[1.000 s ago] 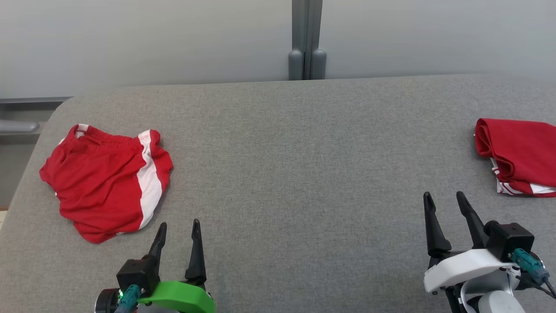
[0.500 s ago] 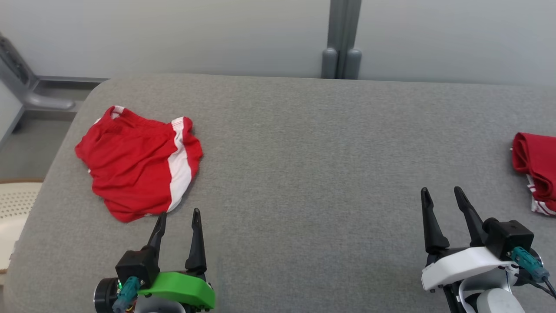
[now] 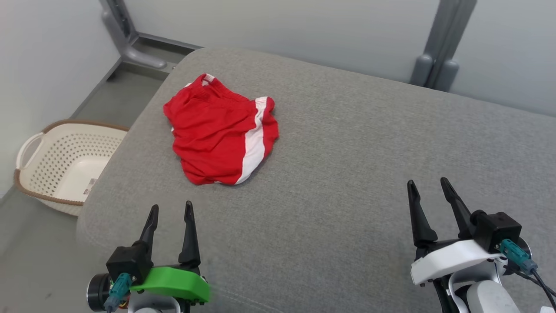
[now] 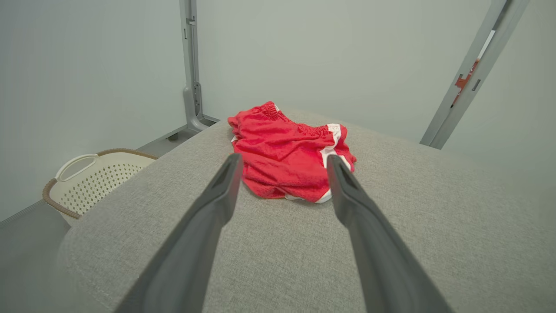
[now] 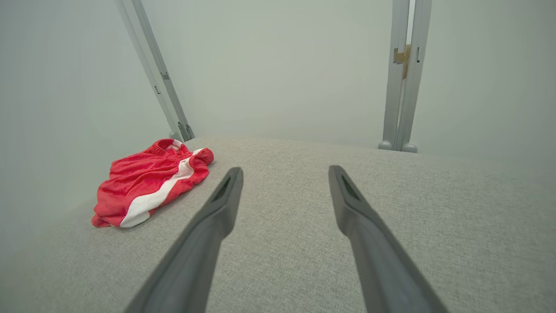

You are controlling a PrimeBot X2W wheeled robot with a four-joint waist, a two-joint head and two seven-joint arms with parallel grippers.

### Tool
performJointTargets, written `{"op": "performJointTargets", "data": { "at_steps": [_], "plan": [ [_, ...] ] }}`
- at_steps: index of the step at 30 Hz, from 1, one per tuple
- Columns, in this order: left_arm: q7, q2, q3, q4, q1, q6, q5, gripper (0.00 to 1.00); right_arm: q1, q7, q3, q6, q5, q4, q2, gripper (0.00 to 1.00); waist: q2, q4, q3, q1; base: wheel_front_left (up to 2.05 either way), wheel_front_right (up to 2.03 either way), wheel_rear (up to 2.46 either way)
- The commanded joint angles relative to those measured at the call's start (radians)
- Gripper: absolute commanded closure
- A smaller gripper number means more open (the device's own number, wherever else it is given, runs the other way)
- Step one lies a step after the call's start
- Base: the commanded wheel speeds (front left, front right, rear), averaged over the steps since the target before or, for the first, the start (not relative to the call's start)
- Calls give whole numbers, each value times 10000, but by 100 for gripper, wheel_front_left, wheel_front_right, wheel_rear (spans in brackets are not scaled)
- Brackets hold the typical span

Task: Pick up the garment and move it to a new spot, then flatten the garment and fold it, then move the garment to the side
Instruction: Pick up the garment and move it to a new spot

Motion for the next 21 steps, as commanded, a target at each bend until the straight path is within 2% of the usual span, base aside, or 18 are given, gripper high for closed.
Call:
{"op": "performJointTargets", "data": {
  "at_steps": [1,8,14,17,21],
  "plan": [
    [-29,14,24,-28,-68,1,-64,0,-133,55,26,-15,-57,-41,-33,0,0,836,161,0,0,0,0],
    [-29,12,112,-222,28,80,-153,0,-347,176,216,-15,-193,-113,-35,0,0,1060,316,0,0,0,0],
    [-31,12,202,-347,-190,118,-185,0,-609,313,231,-15,-395,-376,-39,0,0,907,724,0,0,0,0],
    [-31,34,380,-439,-666,-70,-86,0,-821,406,110,-15,-614,-610,-39,0,0,647,1120,0,0,0,0],
    [-30,610,632,-536,-1862,-436,222,0,-1296,646,3,-15,-960,-1014,-38,0,0,112,1808,0,0,0,0]
  ]
}}
